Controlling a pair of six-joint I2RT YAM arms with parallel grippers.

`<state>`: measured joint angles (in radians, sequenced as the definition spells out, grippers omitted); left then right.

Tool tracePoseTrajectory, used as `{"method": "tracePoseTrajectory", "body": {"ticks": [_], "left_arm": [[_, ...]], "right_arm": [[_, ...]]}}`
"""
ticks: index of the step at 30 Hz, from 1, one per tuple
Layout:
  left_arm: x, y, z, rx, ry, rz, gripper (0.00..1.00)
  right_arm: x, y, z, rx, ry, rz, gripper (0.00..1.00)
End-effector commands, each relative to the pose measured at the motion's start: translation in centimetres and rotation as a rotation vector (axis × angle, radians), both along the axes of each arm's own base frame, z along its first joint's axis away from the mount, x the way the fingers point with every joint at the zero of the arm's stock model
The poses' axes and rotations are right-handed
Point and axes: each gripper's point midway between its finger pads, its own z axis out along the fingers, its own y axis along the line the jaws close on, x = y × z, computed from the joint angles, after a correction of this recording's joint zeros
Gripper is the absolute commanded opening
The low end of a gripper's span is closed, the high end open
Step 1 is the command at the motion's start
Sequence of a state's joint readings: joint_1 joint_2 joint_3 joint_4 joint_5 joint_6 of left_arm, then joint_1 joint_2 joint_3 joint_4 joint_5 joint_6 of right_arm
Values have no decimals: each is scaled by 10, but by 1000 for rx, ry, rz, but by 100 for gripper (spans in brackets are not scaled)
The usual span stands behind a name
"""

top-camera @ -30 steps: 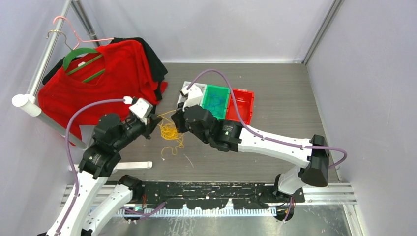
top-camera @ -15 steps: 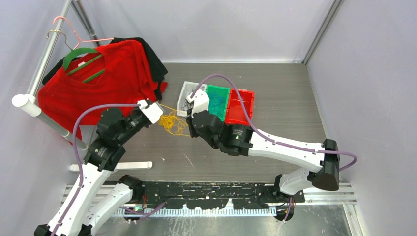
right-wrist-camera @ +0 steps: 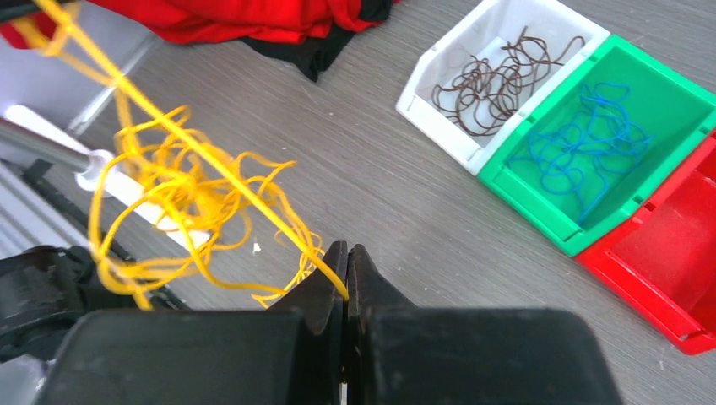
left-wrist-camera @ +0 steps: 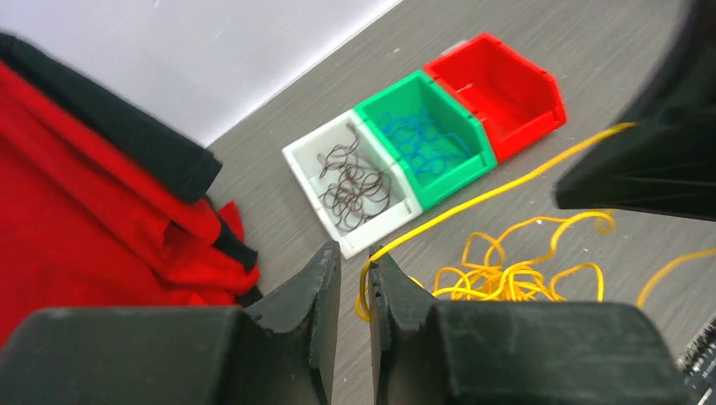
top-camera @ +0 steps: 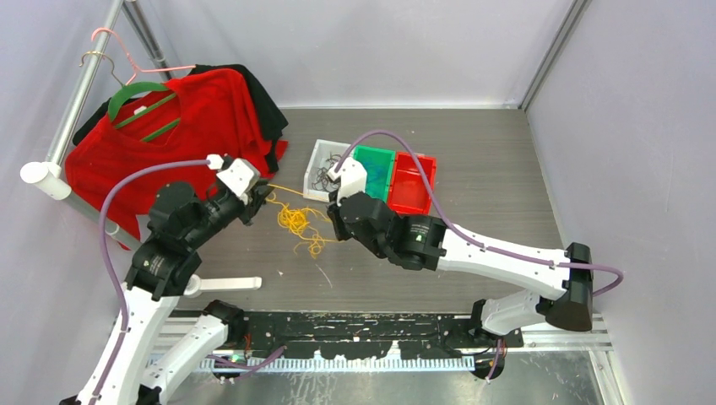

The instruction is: Untangle the cables

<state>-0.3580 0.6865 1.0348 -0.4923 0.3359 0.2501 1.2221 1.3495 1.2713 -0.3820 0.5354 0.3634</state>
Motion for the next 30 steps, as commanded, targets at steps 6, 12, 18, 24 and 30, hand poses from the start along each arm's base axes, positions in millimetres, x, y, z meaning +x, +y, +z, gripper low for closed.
{"method": "tracePoseTrajectory", "body": {"ticks": [6, 12, 18, 24, 30], "left_arm": [[52, 70, 0, 123, -129, 438, 14], [46, 61, 14, 381, -433, 286, 14], [12, 29, 13, 277, -313, 64, 13], [-43, -32, 21, -138, 172, -223, 26], [-39, -43, 34, -274, 317, -205, 31]], "right_arm": [[-6, -20, 45, 106, -65, 9, 1], [8, -58, 39, -27, -148, -104, 1], [12, -60, 34, -88, -178, -98, 1], [3, -25, 26, 24, -118, -8, 1], [-9, 4, 31, 209, -57, 58, 1]]}}
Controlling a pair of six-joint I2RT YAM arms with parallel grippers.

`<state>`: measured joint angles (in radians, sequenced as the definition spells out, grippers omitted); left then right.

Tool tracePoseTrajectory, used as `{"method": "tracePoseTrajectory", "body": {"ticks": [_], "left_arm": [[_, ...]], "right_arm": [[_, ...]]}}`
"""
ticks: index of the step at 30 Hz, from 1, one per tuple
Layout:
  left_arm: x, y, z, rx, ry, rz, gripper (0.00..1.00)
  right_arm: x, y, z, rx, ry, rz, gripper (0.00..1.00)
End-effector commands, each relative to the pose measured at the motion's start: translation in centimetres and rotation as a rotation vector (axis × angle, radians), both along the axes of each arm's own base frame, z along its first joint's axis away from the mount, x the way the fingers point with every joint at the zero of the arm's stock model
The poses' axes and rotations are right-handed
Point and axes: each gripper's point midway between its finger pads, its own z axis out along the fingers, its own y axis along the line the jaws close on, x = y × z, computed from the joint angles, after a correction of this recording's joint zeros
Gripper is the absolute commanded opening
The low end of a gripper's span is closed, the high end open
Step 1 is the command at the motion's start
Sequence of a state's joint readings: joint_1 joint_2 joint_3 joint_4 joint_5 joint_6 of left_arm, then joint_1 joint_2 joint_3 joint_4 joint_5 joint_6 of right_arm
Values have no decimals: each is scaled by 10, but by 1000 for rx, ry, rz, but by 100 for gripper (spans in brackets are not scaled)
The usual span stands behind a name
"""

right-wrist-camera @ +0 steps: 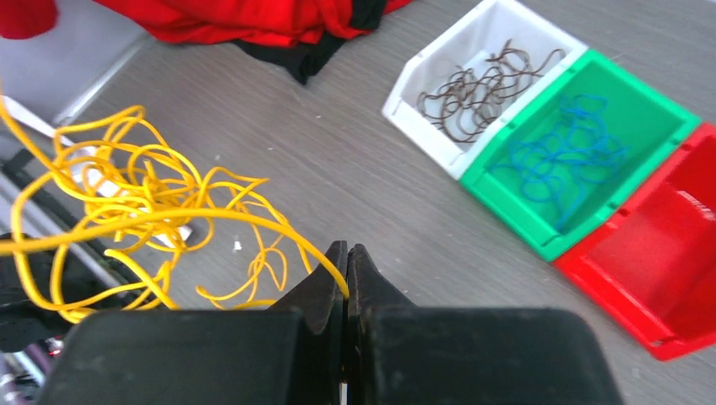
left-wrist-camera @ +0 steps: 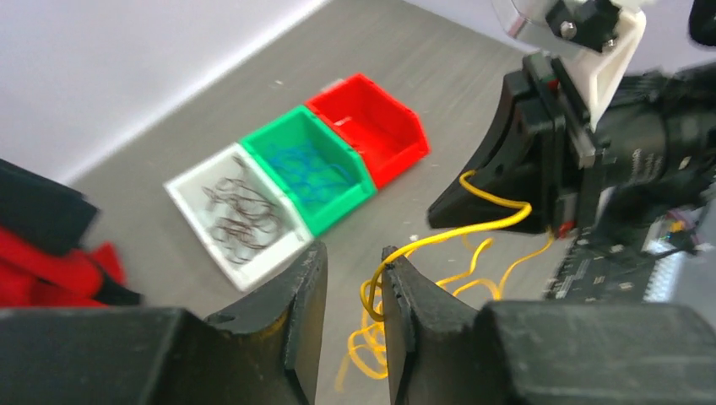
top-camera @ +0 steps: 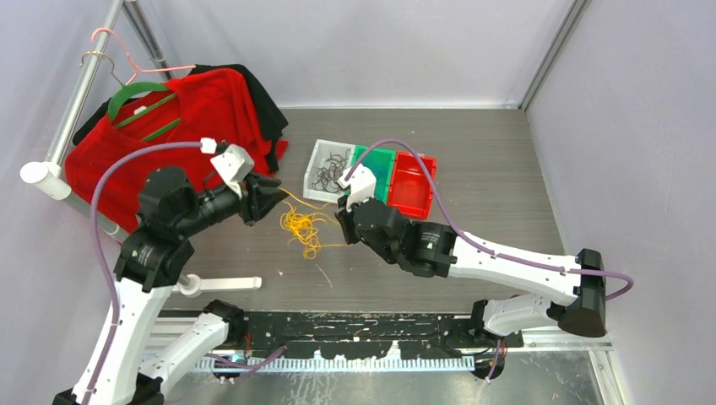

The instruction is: Untangle the cables

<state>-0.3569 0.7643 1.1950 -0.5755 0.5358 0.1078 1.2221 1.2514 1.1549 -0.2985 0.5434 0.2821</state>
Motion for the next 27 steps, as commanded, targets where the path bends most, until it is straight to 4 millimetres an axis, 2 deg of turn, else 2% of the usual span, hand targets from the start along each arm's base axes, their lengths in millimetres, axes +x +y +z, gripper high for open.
{"method": "tracePoseTrajectory", "body": {"ticks": [1, 6, 9, 12, 15, 16, 20, 27], "left_arm": [[-13, -15, 1, -140, 233, -39, 32], [-24, -26, -5, -189, 336, -108, 32], [-19, -25, -15, -186, 346, -83, 21], [-18, -22, -21, -157, 332, -70, 11], [-17, -18, -20, -144, 304, -52, 6], [-15, -16, -20, -139, 291, -38, 6], [-9, -11, -17, -125, 269, 3, 4], [-17, -18, -21, -131, 350, -42, 3]], "right_arm": [[-6, 25, 32, 233, 18, 47, 1], [-9, 37, 45, 390, 11, 68, 1], [-10, 45, 48, 464, 8, 86, 2], [-9, 47, 50, 495, -2, 88, 33], [-5, 42, 51, 522, -28, 63, 53], [-4, 40, 52, 531, -41, 52, 56], [1, 36, 62, 555, -99, 35, 53], [6, 38, 62, 573, -151, 28, 51]]}}
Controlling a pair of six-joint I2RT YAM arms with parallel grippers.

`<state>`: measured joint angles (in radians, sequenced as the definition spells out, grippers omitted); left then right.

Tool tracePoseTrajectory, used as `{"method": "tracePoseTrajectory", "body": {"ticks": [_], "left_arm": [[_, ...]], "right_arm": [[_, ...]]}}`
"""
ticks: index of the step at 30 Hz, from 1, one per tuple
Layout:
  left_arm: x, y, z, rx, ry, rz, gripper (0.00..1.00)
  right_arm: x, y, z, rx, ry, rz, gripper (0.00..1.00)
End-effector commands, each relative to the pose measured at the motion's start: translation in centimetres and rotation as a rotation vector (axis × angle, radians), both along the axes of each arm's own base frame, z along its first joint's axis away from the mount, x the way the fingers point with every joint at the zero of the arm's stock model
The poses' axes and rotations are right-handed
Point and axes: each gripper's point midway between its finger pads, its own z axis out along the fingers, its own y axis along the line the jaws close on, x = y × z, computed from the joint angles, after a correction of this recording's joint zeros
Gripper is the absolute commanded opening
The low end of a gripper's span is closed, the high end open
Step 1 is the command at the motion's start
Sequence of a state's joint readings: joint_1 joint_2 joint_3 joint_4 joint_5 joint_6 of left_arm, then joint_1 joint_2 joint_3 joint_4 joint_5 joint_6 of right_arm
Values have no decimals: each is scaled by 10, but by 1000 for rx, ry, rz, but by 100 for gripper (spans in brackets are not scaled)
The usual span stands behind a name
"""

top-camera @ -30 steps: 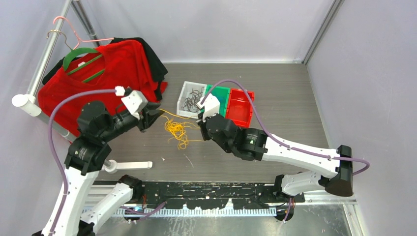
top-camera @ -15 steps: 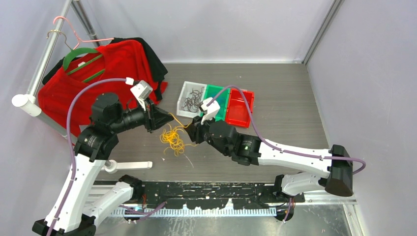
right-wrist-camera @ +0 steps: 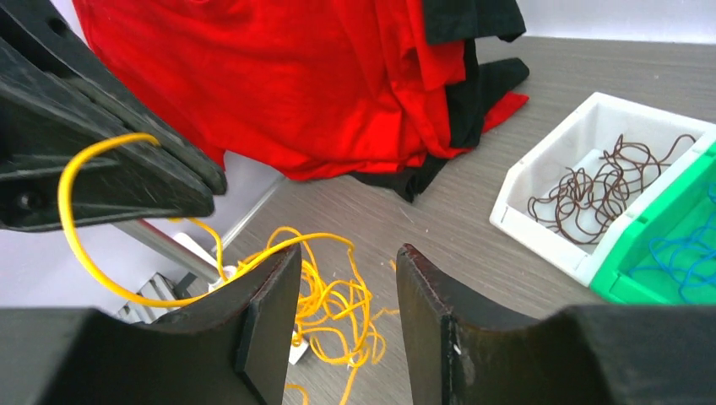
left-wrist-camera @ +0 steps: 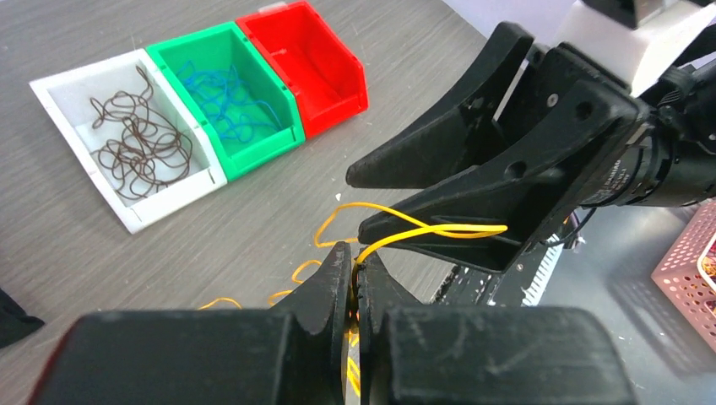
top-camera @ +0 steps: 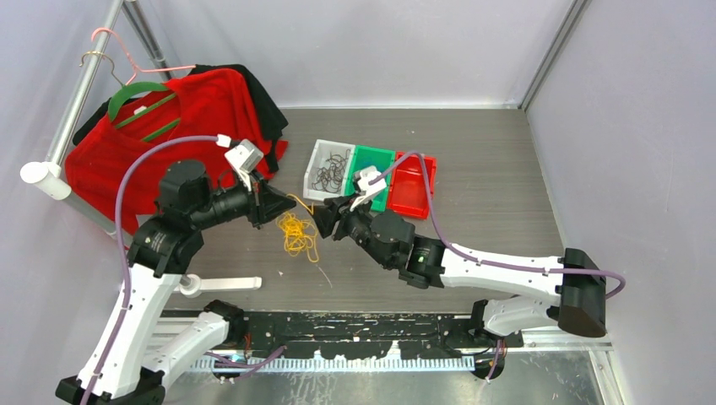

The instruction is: Untangle the cables

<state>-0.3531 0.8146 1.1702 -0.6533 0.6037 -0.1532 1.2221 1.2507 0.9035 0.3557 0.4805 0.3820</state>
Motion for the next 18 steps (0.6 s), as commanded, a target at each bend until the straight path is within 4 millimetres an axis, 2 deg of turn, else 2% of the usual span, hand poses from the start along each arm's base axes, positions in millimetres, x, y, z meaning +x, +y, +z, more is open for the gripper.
{"method": "tracePoseTrajectory", "body": {"ticks": [1, 5, 9, 12, 18], "left_arm": [[-7, -3, 14, -22, 4, -28, 3], [-18, -9, 20, -35, 37, -97, 3], [-31, -16, 33, -59, 83, -171, 3], [-35, -17, 41, -71, 72, -194, 3], [-38, -20, 46, -69, 114, -228, 3]], "right_arm": [[5, -2, 36, 116, -86, -24, 50], [8, 4, 32, 89, -97, -32, 51], [8, 16, 17, 70, -113, -20, 56], [3, 27, 6, 70, -106, 11, 58], [9, 32, -17, 52, -78, -31, 59]]}}
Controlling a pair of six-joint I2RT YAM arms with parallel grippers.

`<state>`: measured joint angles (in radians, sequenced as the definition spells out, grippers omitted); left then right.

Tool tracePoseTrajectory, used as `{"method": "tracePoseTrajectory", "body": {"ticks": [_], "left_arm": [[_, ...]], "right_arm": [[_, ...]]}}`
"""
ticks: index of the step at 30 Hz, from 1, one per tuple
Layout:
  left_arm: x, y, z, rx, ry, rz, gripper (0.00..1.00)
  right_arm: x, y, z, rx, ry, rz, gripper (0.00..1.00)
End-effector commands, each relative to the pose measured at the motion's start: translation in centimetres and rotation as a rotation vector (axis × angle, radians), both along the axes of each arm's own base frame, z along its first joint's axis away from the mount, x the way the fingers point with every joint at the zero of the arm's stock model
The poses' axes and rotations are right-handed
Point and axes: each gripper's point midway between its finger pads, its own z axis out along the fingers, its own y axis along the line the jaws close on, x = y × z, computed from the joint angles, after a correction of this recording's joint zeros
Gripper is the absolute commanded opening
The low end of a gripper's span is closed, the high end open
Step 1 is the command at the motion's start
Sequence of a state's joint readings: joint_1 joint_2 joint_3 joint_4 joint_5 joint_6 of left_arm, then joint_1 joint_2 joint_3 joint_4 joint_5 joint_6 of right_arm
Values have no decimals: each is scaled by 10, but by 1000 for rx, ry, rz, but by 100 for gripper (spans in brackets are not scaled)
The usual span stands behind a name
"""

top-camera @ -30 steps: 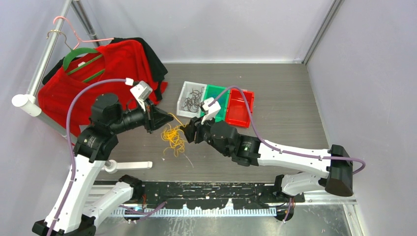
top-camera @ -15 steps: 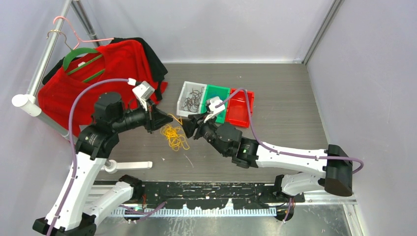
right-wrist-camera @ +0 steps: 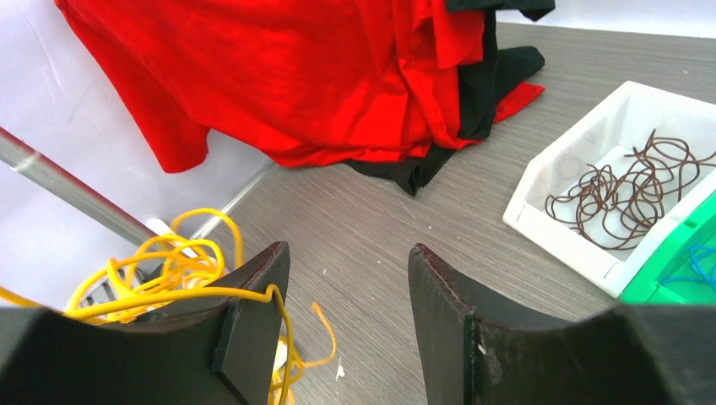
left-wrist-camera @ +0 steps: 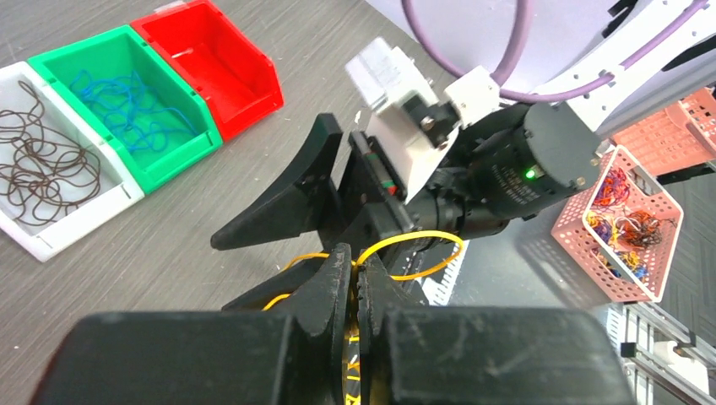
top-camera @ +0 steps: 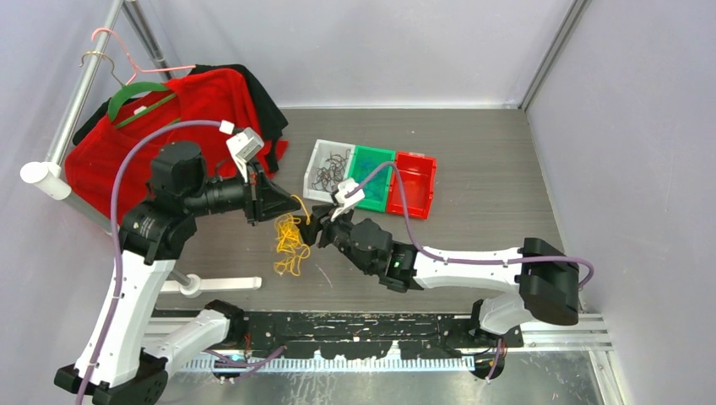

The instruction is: Untangle the cables

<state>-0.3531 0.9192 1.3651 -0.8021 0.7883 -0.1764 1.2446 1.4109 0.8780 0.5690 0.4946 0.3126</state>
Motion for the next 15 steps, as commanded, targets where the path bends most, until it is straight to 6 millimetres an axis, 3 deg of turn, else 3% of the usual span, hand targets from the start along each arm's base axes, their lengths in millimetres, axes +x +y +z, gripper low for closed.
{"method": "tracePoseTrajectory", "body": {"ticks": [1, 5, 7, 15], "left_arm": [[-13, -4, 14, -25, 27, -64, 3], [-20, -3, 27, -45, 15, -69, 3], [-24, -2, 34, -49, 4, -73, 3], [-28, 10, 56, 18, -94, -41, 2]], "right_arm": [[5, -1, 9, 76, -17, -47, 59], [9, -10, -8, 80, -1, -93, 57], [11, -18, -13, 62, -12, -120, 49], [28, -94, -23, -66, -78, -385, 17]]}}
